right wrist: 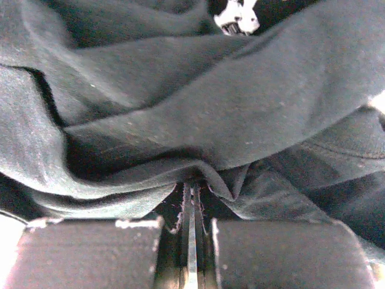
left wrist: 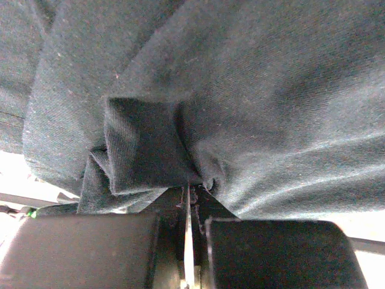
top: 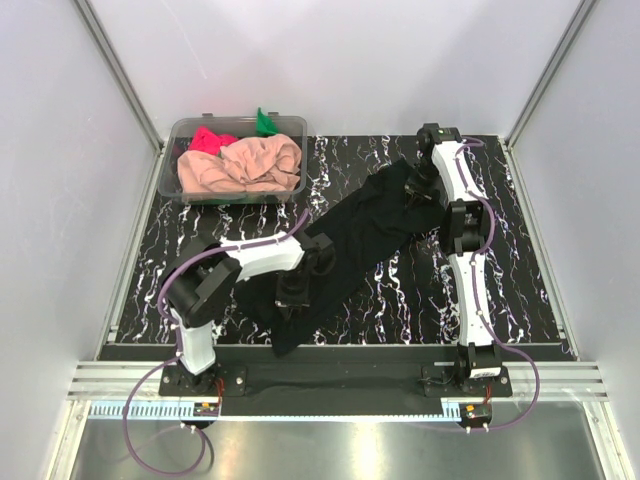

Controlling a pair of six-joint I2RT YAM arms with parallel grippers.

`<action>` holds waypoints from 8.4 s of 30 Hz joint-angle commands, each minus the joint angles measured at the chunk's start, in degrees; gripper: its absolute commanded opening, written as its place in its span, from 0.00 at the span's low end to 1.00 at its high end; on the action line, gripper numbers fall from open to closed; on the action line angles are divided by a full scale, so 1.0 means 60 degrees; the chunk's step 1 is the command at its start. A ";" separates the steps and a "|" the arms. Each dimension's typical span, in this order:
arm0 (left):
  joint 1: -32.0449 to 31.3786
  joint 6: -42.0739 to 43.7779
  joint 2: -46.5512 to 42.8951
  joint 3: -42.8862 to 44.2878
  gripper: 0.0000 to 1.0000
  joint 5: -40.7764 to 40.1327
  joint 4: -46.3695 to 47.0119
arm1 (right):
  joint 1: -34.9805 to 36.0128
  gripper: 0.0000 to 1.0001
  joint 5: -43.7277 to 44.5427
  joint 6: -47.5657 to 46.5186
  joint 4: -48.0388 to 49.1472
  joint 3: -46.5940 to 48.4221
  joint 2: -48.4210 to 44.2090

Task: Fold and stack the t-shirts
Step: Fold the tshirt

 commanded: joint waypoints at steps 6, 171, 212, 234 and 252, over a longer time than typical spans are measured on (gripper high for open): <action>-0.0252 -0.0218 -0.0182 -0.0258 0.00 0.0443 0.1278 | -0.0008 0.00 -0.0569 0.0442 0.1460 0.0721 0.0697; 0.1038 0.3166 -0.2219 -0.2164 0.00 0.2171 0.2289 | 0.5794 0.00 -0.1362 0.5847 0.5621 -1.6841 -0.9351; 0.3409 0.1102 0.5325 1.3188 0.55 0.4483 0.1524 | 0.0301 0.25 -0.2543 0.0279 0.7026 -0.9036 -0.7624; 0.3732 0.0265 0.7171 1.2662 0.56 0.5790 0.4471 | -0.0433 0.26 -0.3178 0.0780 0.7730 -0.8010 -0.4972; 0.3688 0.0661 0.7361 1.2193 0.57 0.5248 0.4193 | -0.0433 0.19 -0.1289 0.0647 0.6252 -0.7089 -0.3611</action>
